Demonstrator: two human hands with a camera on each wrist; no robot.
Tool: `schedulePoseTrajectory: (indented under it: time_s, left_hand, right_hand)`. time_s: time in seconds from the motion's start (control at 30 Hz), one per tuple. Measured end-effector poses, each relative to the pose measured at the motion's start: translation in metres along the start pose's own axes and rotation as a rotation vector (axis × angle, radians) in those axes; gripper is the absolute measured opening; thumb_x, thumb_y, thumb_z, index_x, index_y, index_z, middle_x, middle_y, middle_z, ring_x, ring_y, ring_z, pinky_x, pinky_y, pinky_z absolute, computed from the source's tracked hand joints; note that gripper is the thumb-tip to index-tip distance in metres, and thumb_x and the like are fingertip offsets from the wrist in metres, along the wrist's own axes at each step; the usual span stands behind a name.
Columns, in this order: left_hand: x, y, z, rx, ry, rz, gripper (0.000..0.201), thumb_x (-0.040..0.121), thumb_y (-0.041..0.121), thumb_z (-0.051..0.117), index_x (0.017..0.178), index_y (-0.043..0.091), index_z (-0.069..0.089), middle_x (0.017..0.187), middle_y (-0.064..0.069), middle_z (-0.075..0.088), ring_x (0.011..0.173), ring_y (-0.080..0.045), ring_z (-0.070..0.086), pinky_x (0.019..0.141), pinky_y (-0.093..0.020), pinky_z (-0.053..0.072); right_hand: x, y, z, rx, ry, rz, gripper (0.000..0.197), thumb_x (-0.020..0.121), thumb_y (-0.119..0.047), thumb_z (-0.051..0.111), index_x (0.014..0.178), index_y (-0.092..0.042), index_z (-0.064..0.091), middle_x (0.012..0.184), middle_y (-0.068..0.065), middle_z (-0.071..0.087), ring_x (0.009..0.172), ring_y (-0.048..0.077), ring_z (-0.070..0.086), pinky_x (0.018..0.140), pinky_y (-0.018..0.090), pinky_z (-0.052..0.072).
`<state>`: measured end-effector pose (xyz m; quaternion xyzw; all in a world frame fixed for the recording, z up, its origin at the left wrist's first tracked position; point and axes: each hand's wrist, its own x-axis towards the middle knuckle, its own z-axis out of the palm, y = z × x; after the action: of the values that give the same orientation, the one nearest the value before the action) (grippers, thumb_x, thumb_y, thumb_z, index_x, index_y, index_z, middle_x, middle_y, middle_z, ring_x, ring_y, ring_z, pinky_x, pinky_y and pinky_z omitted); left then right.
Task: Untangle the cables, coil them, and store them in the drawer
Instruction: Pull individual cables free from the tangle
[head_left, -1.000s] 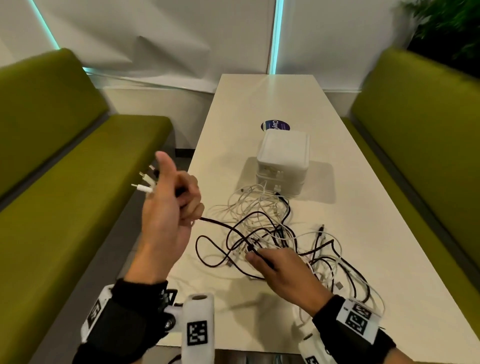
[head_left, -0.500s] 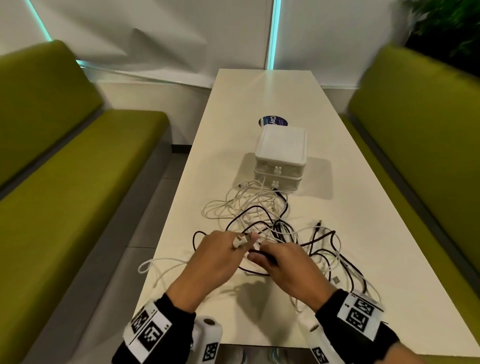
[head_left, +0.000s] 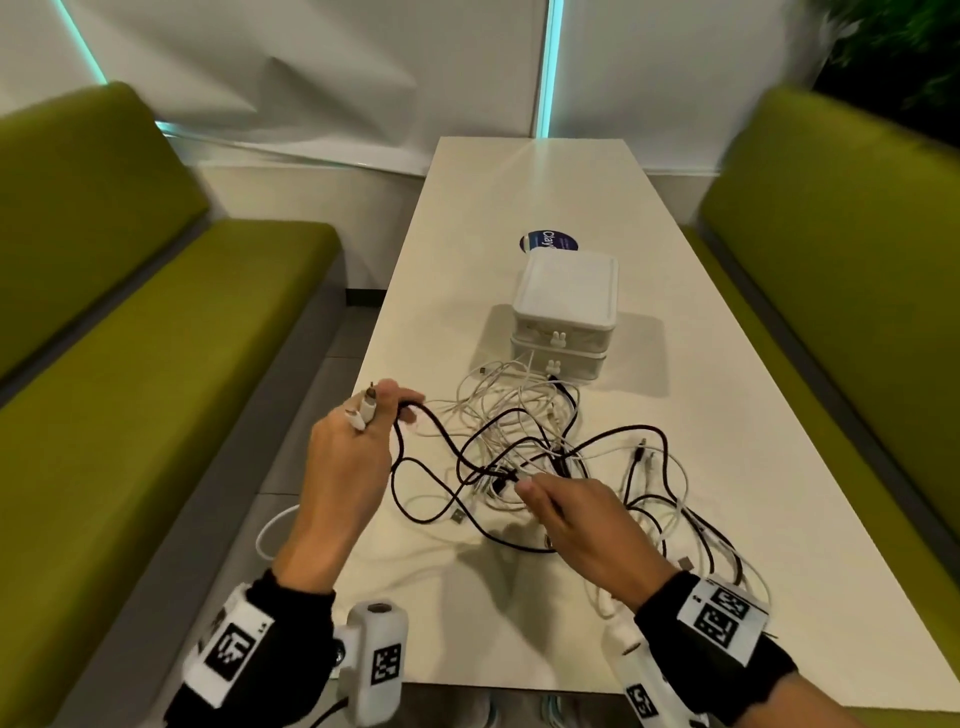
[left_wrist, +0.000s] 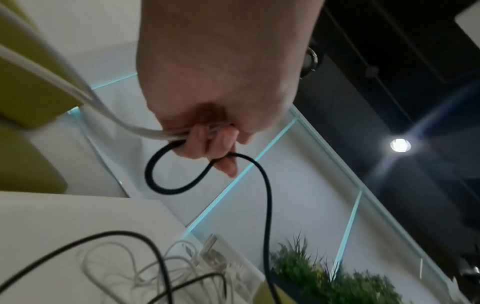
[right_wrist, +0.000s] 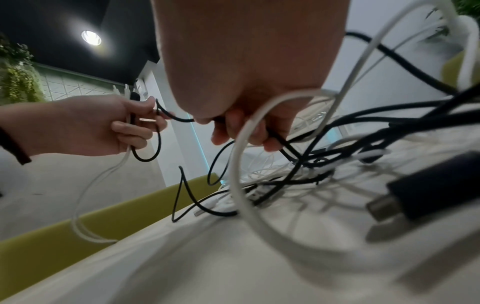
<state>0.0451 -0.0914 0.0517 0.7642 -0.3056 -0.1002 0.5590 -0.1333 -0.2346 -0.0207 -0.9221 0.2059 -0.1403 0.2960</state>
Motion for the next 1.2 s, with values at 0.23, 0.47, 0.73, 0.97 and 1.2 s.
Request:
schedulePoseTrajectory:
  time_s: [0.23, 0.47, 0.73, 0.97, 1.2]
  left_hand:
    - [-0.025, 0.003, 0.032, 0.117, -0.233, 0.336, 0.026, 0.102, 0.029, 0.045, 0.12, 0.036, 0.062, 0.119, 0.019, 0.063, 0.086, 0.001, 0.063, 0.074, -0.02, 0.05]
    - [-0.032, -0.011, 0.046, 0.477, -0.575, 0.07, 0.045, 0.097, 0.056, 0.034, 0.09, 0.03, 0.071, 0.079, 0.02, 0.069, 0.08, -0.002, 0.062, 0.073, -0.026, 0.046]
    - [-0.012, 0.0, 0.017, 0.08, -0.097, 0.038, 0.045, 0.09, 0.057, 0.044, 0.065, 0.022, 0.058, 0.056, -0.005, 0.051, 0.049, -0.007, 0.037, 0.055, -0.029, 0.031]
    - [-0.008, 0.005, 0.005, -0.671, 0.252, -0.158, 0.035, 0.095, 0.039, 0.05, 0.068, 0.017, 0.05, 0.055, 0.011, 0.05, 0.044, -0.002, 0.033, 0.043, -0.015, 0.025]
    - [0.006, -0.019, -0.011, -0.192, 0.148, -0.116, 0.034, 0.102, 0.041, 0.042, 0.091, 0.025, 0.069, 0.077, 0.015, 0.064, 0.057, -0.007, 0.049, 0.052, -0.024, 0.039]
  right_hand:
    - [0.004, -0.009, -0.001, -0.079, -0.08, 0.01, 0.045, 0.094, -0.063, 0.022, 0.066, -0.029, 0.034, 0.054, -0.008, 0.04, 0.057, 0.015, 0.041, 0.061, 0.036, 0.038]
    - [0.005, -0.007, 0.003, -0.033, -0.033, -0.017, 0.057, 0.093, -0.069, 0.016, 0.088, -0.03, 0.058, 0.071, -0.016, 0.06, 0.068, 0.008, 0.057, 0.068, 0.037, 0.051]
    - [0.007, -0.009, -0.002, 0.102, 0.009, -0.01, 0.051, 0.092, -0.065, 0.025, 0.073, -0.023, 0.047, 0.063, -0.003, 0.055, 0.06, 0.014, 0.051, 0.062, 0.039, 0.045]
    - [0.016, -0.007, -0.003, 0.016, 0.023, -0.017, 0.04, 0.1, -0.048, 0.04, 0.065, -0.029, 0.037, 0.055, -0.009, 0.041, 0.056, 0.006, 0.043, 0.057, 0.02, 0.033]
    - [0.014, 0.008, 0.005, -0.022, 0.022, 0.032, 0.049, 0.094, -0.061, 0.029, 0.062, -0.024, 0.033, 0.051, -0.002, 0.04, 0.055, 0.017, 0.042, 0.053, 0.024, 0.029]
